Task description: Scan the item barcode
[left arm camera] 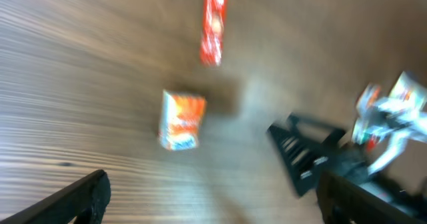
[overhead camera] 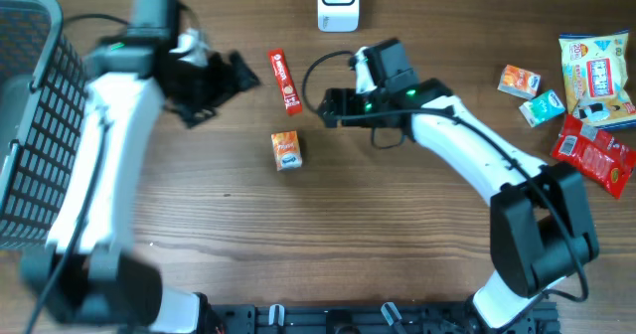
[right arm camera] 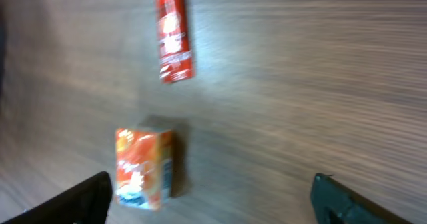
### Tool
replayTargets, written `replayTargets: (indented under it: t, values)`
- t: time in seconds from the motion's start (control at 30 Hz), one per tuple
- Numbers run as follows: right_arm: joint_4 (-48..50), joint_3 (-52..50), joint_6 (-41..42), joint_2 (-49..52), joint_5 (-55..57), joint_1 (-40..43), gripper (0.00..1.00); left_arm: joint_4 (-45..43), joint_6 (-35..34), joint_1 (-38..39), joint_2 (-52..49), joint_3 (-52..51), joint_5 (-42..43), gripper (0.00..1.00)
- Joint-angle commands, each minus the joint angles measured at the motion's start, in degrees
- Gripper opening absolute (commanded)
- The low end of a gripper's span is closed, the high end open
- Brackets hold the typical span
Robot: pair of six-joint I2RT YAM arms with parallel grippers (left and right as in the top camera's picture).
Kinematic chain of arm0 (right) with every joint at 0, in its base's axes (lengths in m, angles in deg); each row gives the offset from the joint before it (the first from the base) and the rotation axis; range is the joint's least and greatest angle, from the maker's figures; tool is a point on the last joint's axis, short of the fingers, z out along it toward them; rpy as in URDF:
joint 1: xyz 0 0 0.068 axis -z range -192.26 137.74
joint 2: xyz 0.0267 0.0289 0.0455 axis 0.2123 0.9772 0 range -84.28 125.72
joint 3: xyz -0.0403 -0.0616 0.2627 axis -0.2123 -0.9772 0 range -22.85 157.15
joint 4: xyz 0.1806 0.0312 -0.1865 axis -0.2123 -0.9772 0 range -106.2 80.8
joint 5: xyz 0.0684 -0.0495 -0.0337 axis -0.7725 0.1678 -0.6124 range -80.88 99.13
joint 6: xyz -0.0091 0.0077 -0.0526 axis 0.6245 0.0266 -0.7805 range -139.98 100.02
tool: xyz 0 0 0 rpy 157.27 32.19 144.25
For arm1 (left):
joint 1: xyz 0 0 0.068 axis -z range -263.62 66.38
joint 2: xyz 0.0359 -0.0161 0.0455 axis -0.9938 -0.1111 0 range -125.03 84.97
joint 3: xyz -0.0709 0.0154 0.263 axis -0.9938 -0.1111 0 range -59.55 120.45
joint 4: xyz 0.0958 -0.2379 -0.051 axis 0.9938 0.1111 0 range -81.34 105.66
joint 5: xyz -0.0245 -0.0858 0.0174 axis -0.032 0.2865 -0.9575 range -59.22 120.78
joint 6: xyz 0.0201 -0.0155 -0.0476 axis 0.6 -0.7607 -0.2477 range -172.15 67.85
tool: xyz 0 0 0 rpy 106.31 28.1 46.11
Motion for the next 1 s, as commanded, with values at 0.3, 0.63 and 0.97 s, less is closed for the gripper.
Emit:
replayTargets:
  t: [0.3,0.63,0.97]
  values:
    - [4.9,-0.1,-13.1,-1.1,38.1,-26.6,0.76,5.2,-1.5,-9.6,16.8,0.6,-21.6,1.00]
    - [9.5,-0.1,-16.7,5.7,43.2,-31.4,0.64,9.2,-7.2,-13.6,16.8,0.6,-27.5,1.00]
    - [9.3,-0.1,-16.4,9.6,41.7,-31.4,0.44,10.5,-7.1,-14.5,16.8,0.6,-27.4,1.00]
